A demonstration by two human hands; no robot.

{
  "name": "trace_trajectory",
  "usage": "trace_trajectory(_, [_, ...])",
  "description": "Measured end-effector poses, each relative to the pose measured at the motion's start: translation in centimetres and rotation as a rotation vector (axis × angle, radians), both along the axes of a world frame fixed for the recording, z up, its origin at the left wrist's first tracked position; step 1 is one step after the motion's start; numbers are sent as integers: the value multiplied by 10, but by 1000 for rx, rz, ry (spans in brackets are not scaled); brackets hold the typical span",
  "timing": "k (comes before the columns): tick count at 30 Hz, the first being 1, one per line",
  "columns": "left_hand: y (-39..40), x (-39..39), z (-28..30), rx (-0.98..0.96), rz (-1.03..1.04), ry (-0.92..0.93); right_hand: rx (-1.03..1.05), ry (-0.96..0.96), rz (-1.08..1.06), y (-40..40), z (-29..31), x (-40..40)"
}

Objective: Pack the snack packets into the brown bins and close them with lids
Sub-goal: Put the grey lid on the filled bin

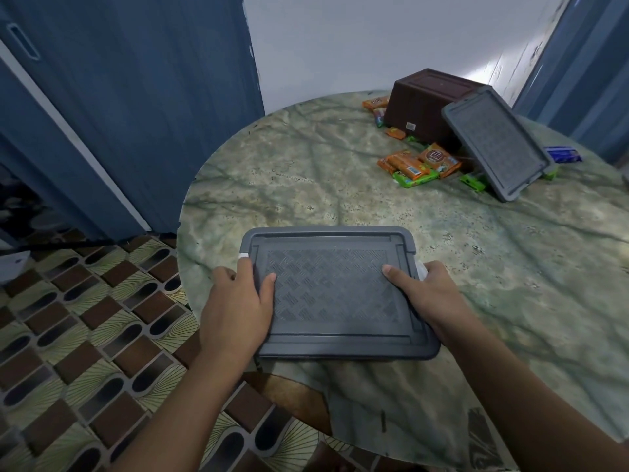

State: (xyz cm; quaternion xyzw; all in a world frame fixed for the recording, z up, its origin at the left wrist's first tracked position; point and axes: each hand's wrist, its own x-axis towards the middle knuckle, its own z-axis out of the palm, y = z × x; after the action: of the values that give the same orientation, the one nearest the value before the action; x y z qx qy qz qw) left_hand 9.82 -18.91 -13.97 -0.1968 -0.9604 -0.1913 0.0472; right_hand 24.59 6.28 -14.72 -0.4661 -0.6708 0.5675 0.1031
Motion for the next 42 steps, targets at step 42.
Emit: trace_trajectory(42, [195, 13, 78, 182, -495, -47, 19, 90, -245, 137, -18, 75])
